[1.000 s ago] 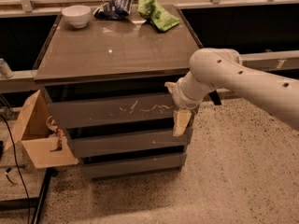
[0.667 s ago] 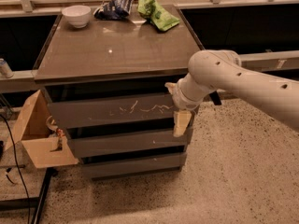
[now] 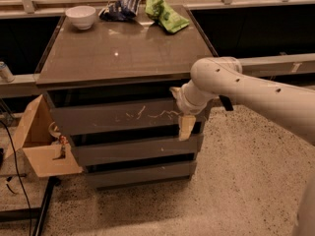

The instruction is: Open top drawer

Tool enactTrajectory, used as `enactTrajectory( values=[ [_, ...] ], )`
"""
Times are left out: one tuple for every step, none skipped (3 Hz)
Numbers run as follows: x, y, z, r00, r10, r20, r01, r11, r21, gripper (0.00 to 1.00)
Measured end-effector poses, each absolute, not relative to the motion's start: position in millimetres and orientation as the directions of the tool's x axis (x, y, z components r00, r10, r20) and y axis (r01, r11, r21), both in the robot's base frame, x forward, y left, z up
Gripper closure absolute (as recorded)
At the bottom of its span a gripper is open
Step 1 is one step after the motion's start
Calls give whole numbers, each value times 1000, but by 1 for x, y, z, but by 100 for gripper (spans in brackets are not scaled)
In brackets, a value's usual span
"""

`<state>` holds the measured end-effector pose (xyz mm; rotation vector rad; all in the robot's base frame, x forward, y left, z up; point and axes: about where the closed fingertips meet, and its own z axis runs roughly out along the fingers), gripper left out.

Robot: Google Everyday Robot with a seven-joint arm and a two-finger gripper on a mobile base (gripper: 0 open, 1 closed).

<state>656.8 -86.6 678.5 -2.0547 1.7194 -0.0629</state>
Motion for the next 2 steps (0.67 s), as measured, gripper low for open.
enactTrajectory(
  values=[
    [671,-84,671,228,-942,-247,-920,-125,-372,0],
    [681,-81,663,236,-940,-245,-922,-137,-362,0]
  ],
)
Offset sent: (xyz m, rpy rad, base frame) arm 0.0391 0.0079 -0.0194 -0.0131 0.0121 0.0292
